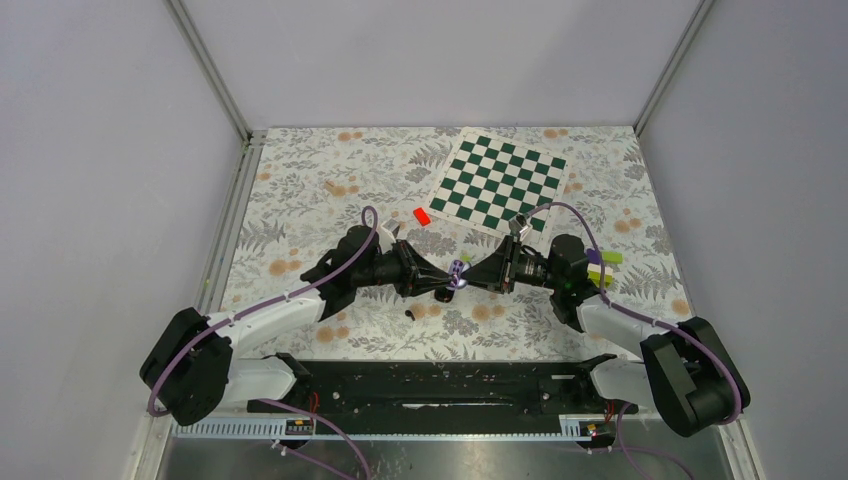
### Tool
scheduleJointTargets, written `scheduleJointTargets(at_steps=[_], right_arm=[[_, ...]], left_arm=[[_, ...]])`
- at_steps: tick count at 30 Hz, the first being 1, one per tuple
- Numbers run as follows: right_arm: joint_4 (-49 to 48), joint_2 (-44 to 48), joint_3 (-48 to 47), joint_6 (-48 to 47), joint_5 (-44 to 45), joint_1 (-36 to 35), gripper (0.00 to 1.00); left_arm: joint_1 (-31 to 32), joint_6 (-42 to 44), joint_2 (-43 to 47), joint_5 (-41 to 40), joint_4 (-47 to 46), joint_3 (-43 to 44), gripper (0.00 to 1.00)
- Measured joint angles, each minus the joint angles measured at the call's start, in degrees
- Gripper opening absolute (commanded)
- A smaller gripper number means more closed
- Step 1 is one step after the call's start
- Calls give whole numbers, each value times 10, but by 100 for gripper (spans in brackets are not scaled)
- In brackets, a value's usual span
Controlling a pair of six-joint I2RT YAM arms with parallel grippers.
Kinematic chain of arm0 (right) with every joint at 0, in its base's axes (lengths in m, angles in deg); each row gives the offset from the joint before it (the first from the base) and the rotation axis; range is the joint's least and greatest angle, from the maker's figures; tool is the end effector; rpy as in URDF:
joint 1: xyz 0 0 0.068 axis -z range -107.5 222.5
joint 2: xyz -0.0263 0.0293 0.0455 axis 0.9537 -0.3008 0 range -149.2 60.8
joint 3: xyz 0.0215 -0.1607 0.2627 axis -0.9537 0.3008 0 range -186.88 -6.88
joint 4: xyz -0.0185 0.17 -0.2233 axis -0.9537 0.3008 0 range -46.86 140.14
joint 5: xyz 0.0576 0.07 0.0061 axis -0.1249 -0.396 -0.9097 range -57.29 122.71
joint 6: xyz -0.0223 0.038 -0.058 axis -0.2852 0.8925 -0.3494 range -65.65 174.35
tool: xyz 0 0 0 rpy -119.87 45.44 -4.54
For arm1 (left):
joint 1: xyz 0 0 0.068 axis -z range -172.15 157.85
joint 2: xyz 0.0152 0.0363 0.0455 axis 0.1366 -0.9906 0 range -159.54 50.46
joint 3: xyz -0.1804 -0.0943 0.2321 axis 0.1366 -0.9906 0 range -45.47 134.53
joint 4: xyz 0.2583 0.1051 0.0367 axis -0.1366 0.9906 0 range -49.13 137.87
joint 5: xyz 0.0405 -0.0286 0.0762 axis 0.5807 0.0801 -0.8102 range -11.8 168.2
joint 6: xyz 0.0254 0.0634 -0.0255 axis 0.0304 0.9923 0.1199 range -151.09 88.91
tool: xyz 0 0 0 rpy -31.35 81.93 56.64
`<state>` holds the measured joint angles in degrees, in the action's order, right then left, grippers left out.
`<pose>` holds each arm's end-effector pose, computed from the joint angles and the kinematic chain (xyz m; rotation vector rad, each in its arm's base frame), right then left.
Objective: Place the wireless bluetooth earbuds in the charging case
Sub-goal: Place the earbud in the charging case.
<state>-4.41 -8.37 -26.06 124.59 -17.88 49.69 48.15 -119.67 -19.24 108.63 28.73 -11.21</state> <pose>0.2053 0.1370 0.2248 -0.0228 1.9961 1.8557 0.1961 -0.2065 0.2405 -0.6099 2.4478 -1.7659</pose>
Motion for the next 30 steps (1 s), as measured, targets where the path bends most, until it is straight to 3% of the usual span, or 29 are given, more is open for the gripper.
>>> scheduleJointTargets(at_steps=[30], right_arm=[[47, 34, 7, -51, 18, 0, 0]], left_arm=[[0, 2, -5, 1, 30, -1, 3]])
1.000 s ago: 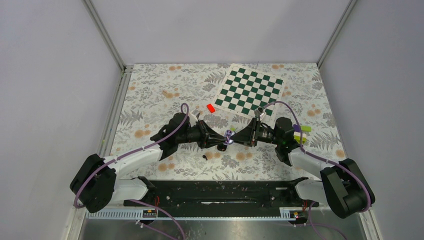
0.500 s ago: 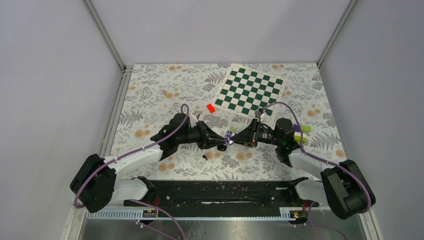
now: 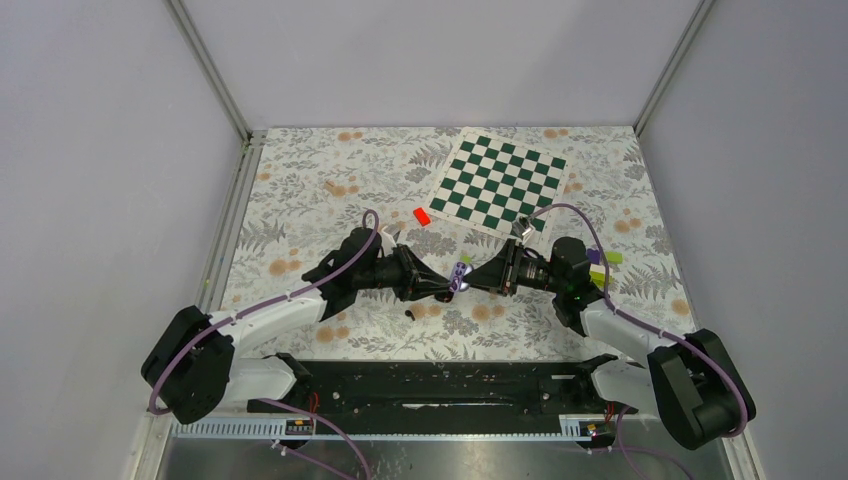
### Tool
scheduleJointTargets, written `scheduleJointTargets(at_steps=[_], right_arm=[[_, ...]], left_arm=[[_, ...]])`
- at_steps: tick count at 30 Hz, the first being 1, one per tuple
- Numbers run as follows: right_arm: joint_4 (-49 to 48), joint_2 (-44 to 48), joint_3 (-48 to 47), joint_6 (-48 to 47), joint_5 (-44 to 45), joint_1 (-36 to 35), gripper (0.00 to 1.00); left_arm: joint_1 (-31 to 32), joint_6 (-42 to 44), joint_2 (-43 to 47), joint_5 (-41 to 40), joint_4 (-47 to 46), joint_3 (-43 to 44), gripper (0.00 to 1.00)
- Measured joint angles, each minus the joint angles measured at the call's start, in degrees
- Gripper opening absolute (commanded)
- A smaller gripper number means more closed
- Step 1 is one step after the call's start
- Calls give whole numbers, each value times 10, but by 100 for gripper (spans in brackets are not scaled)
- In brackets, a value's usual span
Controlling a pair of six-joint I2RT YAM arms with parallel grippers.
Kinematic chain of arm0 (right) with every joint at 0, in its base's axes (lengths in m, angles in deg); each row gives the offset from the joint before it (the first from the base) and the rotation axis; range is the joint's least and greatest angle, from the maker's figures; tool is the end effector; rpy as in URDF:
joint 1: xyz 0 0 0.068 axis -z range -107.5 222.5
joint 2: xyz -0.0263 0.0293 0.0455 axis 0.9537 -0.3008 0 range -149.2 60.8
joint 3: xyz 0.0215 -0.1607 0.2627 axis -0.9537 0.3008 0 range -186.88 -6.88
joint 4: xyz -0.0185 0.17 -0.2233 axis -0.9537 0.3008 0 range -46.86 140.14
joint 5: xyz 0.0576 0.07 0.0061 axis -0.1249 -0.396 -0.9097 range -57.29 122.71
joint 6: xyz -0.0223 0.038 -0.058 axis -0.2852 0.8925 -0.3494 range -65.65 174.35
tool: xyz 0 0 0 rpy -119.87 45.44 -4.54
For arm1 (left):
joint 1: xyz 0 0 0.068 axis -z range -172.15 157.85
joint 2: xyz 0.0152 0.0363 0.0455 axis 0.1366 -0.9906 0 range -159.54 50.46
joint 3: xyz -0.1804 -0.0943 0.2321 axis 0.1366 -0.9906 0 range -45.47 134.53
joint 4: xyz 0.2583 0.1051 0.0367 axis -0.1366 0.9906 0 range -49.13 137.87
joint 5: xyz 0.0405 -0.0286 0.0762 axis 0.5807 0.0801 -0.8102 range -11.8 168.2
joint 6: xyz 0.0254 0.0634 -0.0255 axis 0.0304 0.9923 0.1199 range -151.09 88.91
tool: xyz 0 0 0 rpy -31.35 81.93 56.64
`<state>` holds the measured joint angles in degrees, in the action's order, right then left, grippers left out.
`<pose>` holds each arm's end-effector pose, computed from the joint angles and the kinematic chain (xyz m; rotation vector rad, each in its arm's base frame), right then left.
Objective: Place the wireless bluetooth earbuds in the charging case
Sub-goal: Place the earbud in the charging case.
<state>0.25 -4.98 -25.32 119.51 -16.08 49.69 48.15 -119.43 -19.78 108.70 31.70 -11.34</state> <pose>0.1986 0.1328 0.2241 -0.0553 1.9891 1.7776 0.1945 -0.2053 0.2313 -0.6500 2.5091 -1.7158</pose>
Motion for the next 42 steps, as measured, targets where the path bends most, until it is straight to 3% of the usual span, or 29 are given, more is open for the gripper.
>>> scheduleJointTargets(at_steps=[17, 23, 42], right_arm=[[6, 5, 0, -4, 1, 0, 0], [5, 5, 0, -3, 1, 0, 0], [-2, 5, 0, 5, 1, 1, 0]], left_arm=[[0, -3, -9, 7, -5, 0, 9], [0, -2, -11, 8, -5, 3, 21], [0, 4, -12, 7, 7, 16, 33]])
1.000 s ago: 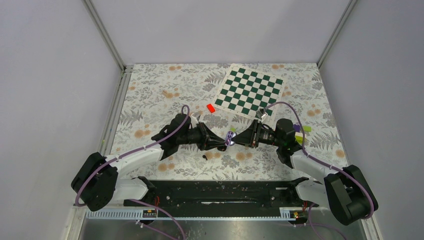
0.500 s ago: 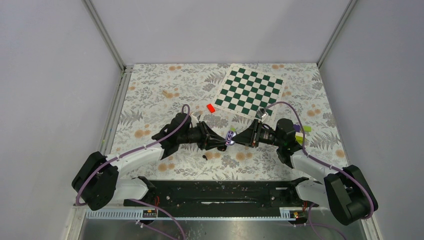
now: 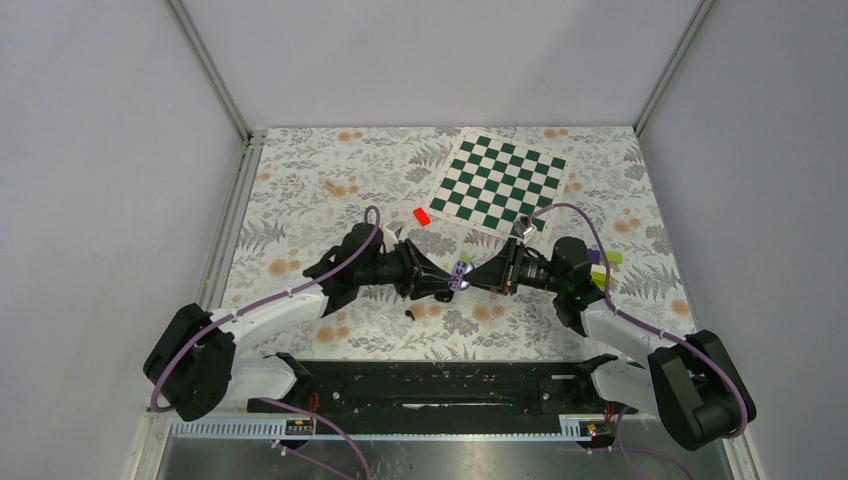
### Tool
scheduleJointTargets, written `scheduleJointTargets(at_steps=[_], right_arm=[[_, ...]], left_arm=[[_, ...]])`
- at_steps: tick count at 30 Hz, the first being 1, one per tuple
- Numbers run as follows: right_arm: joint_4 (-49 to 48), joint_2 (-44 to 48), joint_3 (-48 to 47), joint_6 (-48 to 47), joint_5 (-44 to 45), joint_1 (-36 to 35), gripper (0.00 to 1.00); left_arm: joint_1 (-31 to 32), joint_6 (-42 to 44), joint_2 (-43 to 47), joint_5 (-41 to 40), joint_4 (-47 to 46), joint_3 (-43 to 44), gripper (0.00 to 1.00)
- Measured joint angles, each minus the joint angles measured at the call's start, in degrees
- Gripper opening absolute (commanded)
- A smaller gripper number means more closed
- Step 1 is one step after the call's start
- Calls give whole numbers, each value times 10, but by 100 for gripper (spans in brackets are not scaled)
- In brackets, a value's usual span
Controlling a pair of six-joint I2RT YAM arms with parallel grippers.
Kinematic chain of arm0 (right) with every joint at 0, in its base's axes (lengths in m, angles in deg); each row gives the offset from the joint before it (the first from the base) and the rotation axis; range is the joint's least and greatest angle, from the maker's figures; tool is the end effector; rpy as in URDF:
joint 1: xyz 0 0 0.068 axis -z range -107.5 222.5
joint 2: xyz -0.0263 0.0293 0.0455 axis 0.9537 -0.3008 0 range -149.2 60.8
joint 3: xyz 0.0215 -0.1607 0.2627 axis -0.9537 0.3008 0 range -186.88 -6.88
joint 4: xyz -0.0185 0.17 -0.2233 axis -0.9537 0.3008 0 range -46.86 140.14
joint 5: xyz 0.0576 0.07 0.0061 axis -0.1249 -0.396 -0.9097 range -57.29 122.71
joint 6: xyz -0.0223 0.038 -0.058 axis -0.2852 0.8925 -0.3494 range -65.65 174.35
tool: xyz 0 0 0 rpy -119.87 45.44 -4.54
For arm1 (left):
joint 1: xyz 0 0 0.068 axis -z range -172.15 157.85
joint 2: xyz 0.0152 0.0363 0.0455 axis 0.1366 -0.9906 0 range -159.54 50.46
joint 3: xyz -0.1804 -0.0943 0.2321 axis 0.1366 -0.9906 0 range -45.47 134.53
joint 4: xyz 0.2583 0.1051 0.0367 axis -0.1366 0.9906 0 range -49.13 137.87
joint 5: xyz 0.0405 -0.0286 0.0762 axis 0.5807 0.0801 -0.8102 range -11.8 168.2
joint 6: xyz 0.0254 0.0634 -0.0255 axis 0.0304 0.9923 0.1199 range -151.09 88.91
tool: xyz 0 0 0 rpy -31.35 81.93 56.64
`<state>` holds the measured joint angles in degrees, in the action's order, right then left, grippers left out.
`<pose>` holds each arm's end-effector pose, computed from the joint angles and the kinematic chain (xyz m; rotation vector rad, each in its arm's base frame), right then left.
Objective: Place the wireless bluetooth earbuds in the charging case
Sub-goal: Place the earbud in the charging case.
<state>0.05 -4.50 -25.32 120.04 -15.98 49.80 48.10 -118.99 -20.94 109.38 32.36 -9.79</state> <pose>0.1981 0.1321 0.2263 -0.0507 1.9796 1.7815 0.1988 -0.2094 0.2347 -0.6357 2.5195 -1.7187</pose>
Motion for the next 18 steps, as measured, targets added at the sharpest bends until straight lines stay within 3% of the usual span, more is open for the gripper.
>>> scheduleJointTargets(at_steps=[7, 18], right_arm=[[18, 2, -1, -3, 1, 0, 0], [99, 24, -4, -25, 12, 0, 0]], left_arm=[[1, 81, 22, -53, 130, 59, 37], [6, 246, 64, -158, 305, 154, 33]])
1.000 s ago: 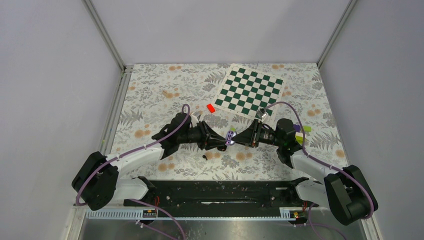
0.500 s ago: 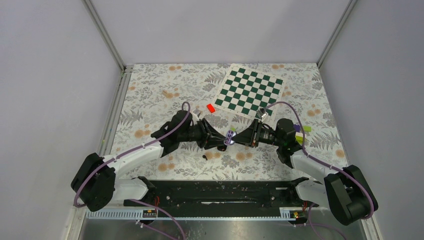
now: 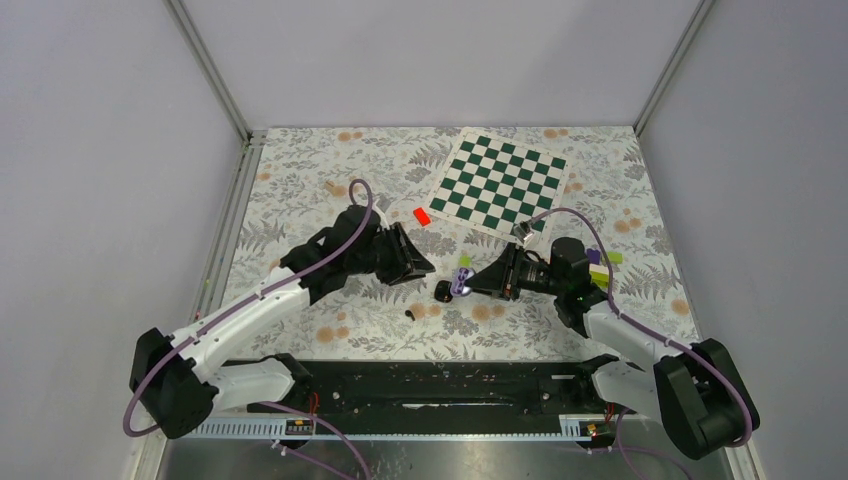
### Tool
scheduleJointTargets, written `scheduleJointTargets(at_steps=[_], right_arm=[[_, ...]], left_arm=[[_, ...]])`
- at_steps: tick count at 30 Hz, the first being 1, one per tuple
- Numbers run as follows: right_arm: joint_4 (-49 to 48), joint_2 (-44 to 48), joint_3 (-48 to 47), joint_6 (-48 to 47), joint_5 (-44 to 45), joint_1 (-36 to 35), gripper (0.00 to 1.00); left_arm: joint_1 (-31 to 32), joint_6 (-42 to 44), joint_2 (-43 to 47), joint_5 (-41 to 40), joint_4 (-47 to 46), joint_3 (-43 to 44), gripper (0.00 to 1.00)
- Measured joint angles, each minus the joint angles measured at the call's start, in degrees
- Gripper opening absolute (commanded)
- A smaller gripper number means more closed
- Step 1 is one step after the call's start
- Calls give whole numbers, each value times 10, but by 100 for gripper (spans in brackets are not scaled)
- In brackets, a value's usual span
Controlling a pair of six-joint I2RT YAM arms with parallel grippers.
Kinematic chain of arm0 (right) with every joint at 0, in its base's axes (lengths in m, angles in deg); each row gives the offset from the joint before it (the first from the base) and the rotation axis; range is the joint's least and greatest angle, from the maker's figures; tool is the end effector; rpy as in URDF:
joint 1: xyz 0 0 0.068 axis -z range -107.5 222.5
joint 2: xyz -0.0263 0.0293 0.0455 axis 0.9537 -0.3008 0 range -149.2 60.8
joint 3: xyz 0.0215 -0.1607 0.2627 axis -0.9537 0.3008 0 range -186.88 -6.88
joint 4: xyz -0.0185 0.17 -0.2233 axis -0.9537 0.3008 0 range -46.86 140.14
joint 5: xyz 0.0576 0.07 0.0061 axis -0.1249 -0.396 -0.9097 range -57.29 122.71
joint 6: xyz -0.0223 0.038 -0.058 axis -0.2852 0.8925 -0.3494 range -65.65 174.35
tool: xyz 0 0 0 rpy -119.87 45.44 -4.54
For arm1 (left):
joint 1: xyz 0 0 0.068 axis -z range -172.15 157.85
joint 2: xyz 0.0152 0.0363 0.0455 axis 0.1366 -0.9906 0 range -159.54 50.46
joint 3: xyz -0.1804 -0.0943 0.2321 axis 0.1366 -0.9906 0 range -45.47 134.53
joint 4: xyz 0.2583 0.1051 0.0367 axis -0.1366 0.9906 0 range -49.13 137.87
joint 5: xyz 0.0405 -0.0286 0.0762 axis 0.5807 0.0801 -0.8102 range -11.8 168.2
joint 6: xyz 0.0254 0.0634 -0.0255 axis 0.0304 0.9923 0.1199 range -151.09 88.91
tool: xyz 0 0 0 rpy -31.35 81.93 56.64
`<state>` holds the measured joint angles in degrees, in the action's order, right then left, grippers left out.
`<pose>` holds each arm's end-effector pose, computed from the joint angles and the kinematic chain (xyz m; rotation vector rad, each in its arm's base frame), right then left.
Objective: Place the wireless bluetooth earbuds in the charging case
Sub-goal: Place the earbud in the charging case.
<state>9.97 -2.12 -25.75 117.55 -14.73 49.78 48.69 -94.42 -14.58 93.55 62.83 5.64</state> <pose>0.1939 0.1294 0.2179 0.0104 2.0819 1.7309 0.1961 -0.1907 0.3030 -0.3174 2.4752 -1.2095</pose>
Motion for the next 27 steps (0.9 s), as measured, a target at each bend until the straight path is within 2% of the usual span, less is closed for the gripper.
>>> scheduleJointTargets(at_steps=[7, 14, 19, 27], right_arm=[[66, 2, -12, -22, 19, 0, 0], [121, 17, -18, -39, 31, 0, 0], [132, 21, -25, -42, 33, 0, 0], [132, 21, -26, -43, 33, 0, 0]], left_arm=[[51, 102, -6, -68, 81, 58, 33], [110, 187, -44, -94, 106, 99, 34], [156, 228, -81, -112, 117, 119, 24], [200, 250, -134, -128, 104, 132, 20]])
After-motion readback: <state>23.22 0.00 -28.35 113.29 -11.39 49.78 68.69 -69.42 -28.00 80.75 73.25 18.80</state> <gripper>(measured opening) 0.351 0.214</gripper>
